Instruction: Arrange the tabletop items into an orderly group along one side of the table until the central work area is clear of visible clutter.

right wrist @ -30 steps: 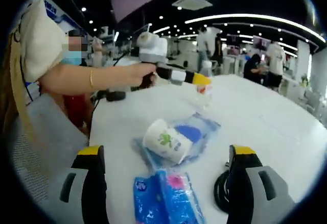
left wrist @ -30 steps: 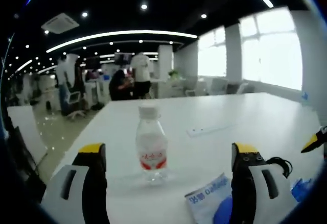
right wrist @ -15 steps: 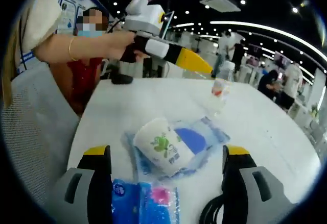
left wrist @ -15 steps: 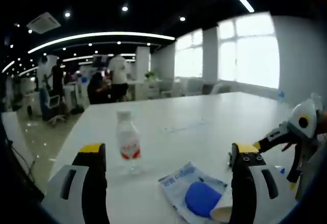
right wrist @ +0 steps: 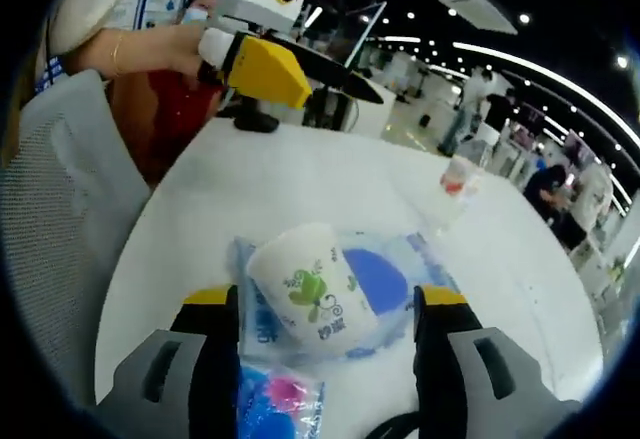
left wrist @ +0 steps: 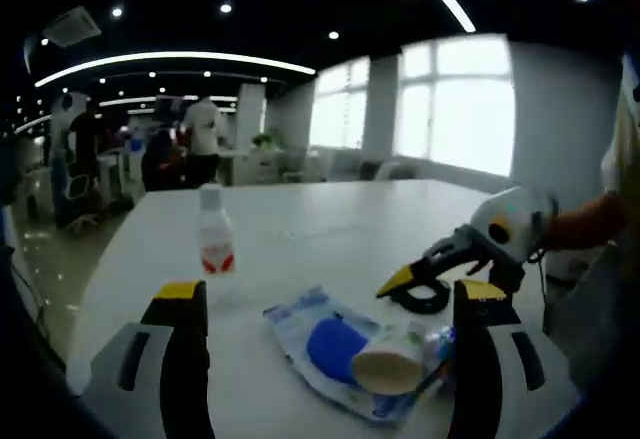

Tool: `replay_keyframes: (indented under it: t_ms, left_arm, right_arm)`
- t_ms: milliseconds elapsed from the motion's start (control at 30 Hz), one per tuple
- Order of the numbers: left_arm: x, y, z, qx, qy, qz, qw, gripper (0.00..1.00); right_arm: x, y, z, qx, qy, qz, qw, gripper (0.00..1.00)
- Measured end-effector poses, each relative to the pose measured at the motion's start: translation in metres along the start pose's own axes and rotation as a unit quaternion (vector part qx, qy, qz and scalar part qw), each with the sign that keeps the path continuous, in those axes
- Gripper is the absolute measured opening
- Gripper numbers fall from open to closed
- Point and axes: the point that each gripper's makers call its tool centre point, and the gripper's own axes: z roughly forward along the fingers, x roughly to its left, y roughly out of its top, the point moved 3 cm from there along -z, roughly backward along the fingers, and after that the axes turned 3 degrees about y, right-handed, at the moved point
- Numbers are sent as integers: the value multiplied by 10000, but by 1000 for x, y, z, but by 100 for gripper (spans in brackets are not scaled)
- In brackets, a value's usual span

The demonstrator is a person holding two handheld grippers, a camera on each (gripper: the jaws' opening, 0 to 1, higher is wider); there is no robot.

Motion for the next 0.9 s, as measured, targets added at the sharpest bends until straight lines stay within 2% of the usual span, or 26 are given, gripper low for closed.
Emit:
replay_keyframes:
  t_ms: [133, 233, 367, 467, 633, 767, 900]
  left_arm:
    - [-15, -8, -14, 69, -143, -9, 9999, 99]
    - [-21, -16, -21, 214, -226, 117, 9994, 99]
    - [-26, -27, -24, 382, -256, 161, 9988, 99]
    - [-32, -34, -23, 416, -359, 95, 9984, 99]
    - [-33, -44, -22, 528, -406, -21, 9978, 99]
    - [-34, -48, -22, 553, -430, -117, 9975, 99]
    - [-33, -50, -21, 533, -432, -264, 9973, 99]
  right_arm:
    - [6, -8, 8, 192, 273, -104, 9994, 61]
    - [7, -13, 12, 297, 335, -136, 9989, 54]
    - [4, -18, 13, 454, 314, -302, 9980, 50]
    - [4, -22, 14, 557, 307, -318, 9975, 39]
    - [11, -24, 17, 607, 384, -275, 9970, 38]
    - [11, -23, 18, 426, 351, 178, 9983, 38]
    - [11, -16, 14, -94, 268, 721, 9970, 38]
